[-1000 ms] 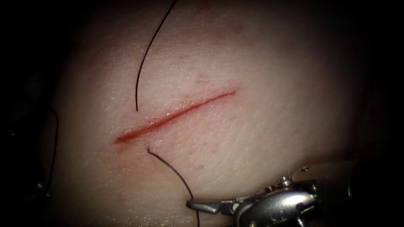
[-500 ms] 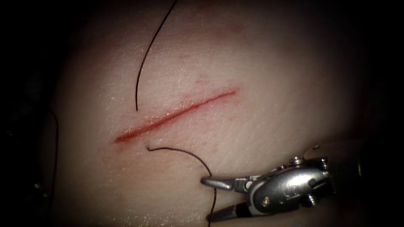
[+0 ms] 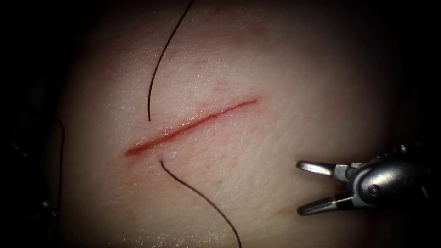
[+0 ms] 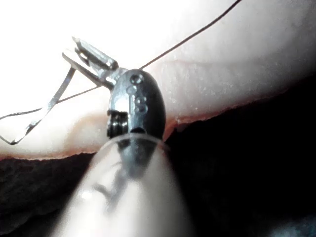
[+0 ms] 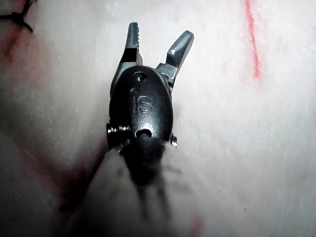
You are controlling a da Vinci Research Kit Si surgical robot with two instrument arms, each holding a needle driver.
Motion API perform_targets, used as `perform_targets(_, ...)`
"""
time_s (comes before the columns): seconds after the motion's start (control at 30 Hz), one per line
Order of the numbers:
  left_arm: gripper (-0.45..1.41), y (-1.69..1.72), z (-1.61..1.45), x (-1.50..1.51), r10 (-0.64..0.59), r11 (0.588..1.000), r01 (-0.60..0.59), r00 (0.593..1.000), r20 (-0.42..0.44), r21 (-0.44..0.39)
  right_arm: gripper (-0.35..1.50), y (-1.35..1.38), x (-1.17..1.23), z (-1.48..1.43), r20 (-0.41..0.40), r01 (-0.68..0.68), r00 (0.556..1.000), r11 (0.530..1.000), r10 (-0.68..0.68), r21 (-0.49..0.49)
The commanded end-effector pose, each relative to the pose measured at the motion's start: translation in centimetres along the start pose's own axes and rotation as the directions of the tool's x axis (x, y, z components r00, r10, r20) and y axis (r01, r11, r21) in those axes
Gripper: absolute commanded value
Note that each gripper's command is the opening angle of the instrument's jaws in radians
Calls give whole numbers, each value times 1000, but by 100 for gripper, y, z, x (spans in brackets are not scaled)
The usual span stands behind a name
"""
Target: Wound Closure
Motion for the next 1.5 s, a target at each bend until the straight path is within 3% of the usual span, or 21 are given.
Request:
perform_targets(0.03, -45, 11, 3, -4, -4, 1000, 4, 1000, 0, -2, 120, -8, -11, 30, -22, 1, 1000, 1000, -2, -25)
perform_targets(0.27, -45, 11, -1, -3, -3, 1000, 3, 1000, -2, -4, 111, -6, -50, 118, -51, 38, 998, 998, -40, -54)
perform_targets(0.47, -45, 11, -2, -3, -3, 1000, 3, 1000, -3, -5, 103, -11, -46, 168, -60, 60, 996, 997, -63, -53)
perform_targets(0.8, -45, 12, -3, -4, -2, 1000, 2, 1000, -4, -6, 89, -2, -38, 188, -75, 52, 996, 997, -56, -52)
perform_targets(0.9, -45, 12, -3, -4, -2, 1000, 2, 1000, -5, -6, 71, -2, -38, 190, -77, 55, 995, 998, -58, -41)
perform_targets(0.93, -45, 11, -4, -4, -2, 1000, 2, 1000, -5, -6, -5, -2, -39, 188, -71, 57, 996, 998, -59, -30)
perform_targets(0.97, -45, 11, -4, -4, -2, 1000, 2, 1000, -3, -4, -35, -3, -40, 186, -65, 58, 996, 998, -59, -18)
perform_targets(1.27, -45, 12, -3, -5, -2, 1000, 2, 1000, -3, -4, -35, -20, -37, 178, -59, 88, 995, 996, -86, 22)
perform_targets(1.5, -45, 13, -1, -5, -2, 1000, 2, 1000, -3, -3, -35, -83, -27, 143, -62, 138, 989, 982, -131, 129)
